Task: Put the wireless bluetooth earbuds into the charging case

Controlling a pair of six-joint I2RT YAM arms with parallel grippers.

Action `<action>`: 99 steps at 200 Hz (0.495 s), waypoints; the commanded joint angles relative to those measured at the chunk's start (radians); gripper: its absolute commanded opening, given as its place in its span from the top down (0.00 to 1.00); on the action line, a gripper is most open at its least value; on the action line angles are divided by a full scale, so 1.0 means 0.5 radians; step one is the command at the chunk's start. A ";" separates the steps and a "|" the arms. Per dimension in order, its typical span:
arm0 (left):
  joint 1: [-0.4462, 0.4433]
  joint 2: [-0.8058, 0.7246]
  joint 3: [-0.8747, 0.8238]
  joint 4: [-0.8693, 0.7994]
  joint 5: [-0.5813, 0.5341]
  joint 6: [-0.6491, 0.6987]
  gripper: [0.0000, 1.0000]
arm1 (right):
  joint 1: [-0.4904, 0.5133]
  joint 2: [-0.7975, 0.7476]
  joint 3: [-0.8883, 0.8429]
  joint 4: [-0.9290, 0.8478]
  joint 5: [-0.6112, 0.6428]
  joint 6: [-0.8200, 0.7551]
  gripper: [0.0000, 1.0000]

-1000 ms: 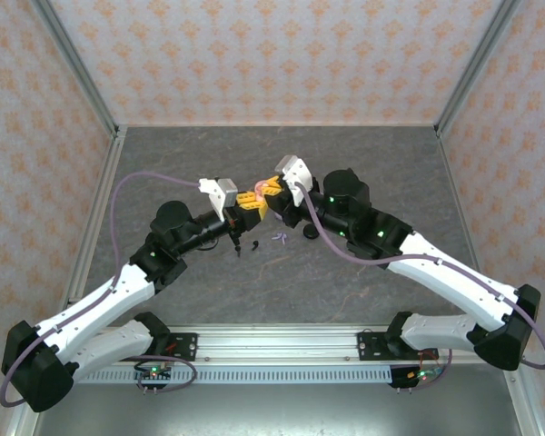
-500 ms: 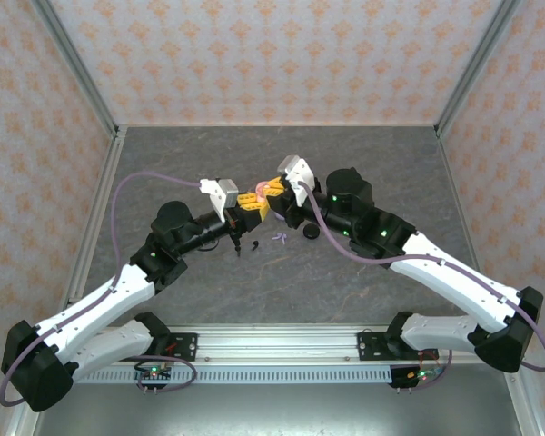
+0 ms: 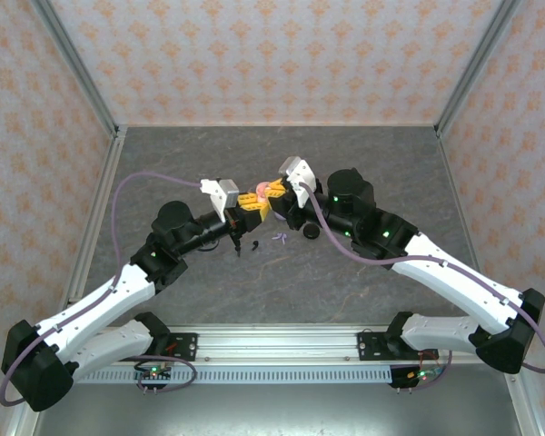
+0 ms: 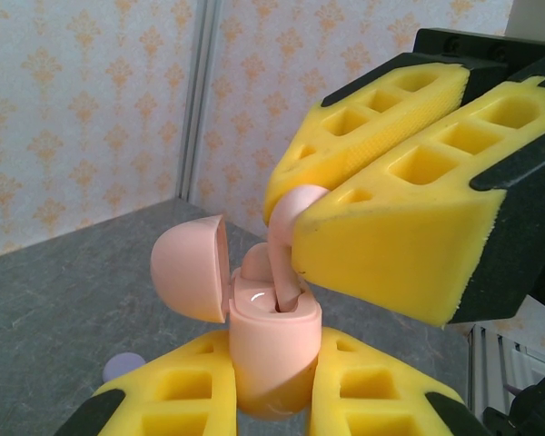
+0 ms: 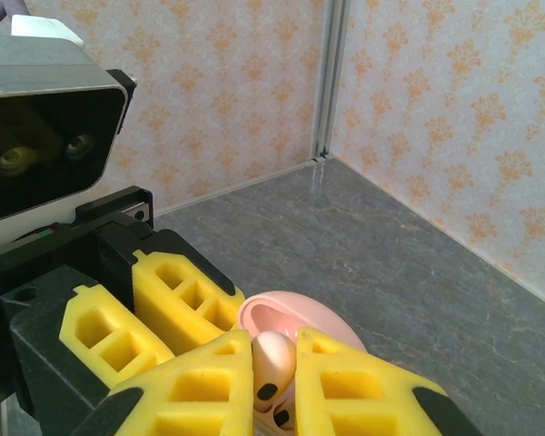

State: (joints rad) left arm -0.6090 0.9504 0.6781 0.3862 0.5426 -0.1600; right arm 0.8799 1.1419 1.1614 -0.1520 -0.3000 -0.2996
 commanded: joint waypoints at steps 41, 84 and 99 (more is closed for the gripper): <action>-0.007 -0.008 0.072 0.109 -0.075 -0.005 1.00 | -0.015 -0.043 0.048 -0.143 -0.035 0.010 0.87; -0.006 -0.005 0.067 0.110 -0.067 -0.002 1.00 | -0.016 -0.009 0.099 -0.196 -0.038 0.010 0.87; -0.007 -0.002 0.067 0.112 -0.067 -0.002 1.00 | -0.016 0.004 0.107 -0.206 -0.041 0.007 0.86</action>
State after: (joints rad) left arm -0.6090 0.9520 0.6781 0.3862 0.5423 -0.1600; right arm 0.8780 1.1416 1.1801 -0.1955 -0.3046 -0.3000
